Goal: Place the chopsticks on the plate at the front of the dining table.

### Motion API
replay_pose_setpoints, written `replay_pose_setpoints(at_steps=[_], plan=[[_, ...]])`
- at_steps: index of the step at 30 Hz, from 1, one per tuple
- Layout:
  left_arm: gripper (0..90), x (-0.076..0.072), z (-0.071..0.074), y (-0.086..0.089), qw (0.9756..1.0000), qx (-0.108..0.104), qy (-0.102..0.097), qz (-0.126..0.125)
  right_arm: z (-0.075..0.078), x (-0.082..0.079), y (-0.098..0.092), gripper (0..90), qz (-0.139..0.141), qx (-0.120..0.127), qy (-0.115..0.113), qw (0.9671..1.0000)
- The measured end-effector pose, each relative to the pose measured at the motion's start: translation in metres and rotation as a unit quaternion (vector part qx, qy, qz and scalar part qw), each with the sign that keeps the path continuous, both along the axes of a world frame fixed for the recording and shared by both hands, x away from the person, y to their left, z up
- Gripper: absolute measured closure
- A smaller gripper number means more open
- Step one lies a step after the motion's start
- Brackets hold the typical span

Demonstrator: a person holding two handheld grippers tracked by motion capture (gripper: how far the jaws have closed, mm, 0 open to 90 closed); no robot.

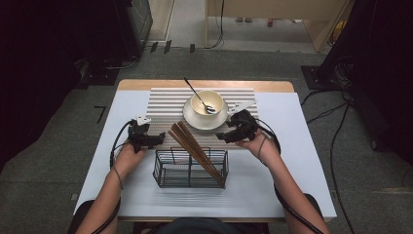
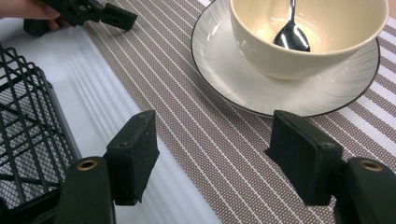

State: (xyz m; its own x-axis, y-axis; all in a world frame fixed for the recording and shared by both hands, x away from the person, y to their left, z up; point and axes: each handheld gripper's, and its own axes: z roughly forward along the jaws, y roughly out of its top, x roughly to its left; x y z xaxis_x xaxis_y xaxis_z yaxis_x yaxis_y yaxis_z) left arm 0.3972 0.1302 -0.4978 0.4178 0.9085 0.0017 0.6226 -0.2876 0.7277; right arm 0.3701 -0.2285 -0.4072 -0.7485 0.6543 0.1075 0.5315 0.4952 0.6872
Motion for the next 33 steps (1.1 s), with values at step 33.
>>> replay_pose_setpoints(at_steps=[33], plan=[[12.3, 0.0, 0.0, 0.0, 1.0, 0.001, 0.002, -0.001, 0.024, -0.013, 0.005, 35.1, 0.023, 0.006, -0.013, 0.9996]])
